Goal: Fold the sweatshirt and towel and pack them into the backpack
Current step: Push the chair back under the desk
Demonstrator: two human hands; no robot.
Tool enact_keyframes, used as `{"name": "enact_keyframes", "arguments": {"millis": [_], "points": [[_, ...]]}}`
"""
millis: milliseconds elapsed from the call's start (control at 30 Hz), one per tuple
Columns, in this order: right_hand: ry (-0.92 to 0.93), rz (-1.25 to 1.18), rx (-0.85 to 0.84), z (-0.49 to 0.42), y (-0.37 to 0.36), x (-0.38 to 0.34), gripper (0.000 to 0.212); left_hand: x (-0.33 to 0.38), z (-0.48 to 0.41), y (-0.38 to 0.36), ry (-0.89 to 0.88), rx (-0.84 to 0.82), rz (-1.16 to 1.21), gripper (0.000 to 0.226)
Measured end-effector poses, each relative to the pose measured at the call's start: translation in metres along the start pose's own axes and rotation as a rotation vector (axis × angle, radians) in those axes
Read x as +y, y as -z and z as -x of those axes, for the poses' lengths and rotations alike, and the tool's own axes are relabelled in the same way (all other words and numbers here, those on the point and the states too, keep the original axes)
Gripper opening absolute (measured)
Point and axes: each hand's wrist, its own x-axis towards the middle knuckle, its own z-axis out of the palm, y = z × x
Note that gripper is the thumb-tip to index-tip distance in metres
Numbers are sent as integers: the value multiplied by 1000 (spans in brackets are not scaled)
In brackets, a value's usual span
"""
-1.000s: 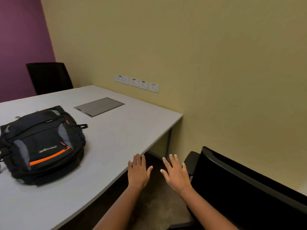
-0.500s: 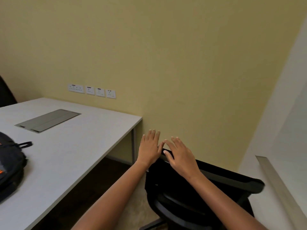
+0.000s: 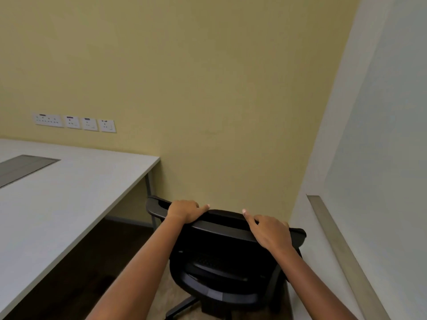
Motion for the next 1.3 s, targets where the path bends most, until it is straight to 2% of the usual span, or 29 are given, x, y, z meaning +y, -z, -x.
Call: {"name": "enact_keyframes", "arguments": {"millis": [133, 233, 300, 333, 367, 433, 467, 600, 700, 767, 900, 1000, 1100, 1200, 1300], "points": [[75, 40, -23, 9, -4, 7, 80, -1, 6, -6, 20, -5, -18, 71], [113, 59, 19, 17, -5, 9, 90, -1, 16, -10, 9, -10, -41, 74], [130, 58, 43, 22, -5, 12, 113, 1, 25, -11, -5, -9, -57, 75], [131, 60, 44, 25, -5, 13, 117, 3, 30, -11, -12, -4, -66, 76], [129, 69, 50, 28, -5, 15, 109, 5, 34, -12, -17, 3, -71, 76], [119, 80, 48, 34, -3, 18, 78, 9, 43, -15, -28, 18, -69, 76], [116, 78, 51, 37, -2, 20, 72, 11, 48, -17, -34, 26, -62, 75], [124, 89, 56, 52, 0, 27, 81, 18, 71, -25, -36, 67, -61, 66], [149, 84, 56, 71, 2, 28, 61, 19, 95, -31, -19, 90, -50, 64], [165, 74, 63, 85, 3, 25, 59, 18, 112, -35, -4, 109, -40, 65], [194, 90, 74, 116, 3, 15, 64, 12, 150, -39, 22, 121, -34, 64], [220, 94, 96, 139, 4, 8, 81, 6, 180, -45, 42, 126, -13, 63], [254, 62, 121, 161, 4, 4, 80, 3, 210, -53, 60, 167, -12, 64], [298, 16, 166, 180, 4, 3, 89, 3, 239, -60, 98, 223, -15, 65], [333, -22, 172, 189, 3, 3, 86, 5, 262, -63, 132, 258, 5, 62]]}}
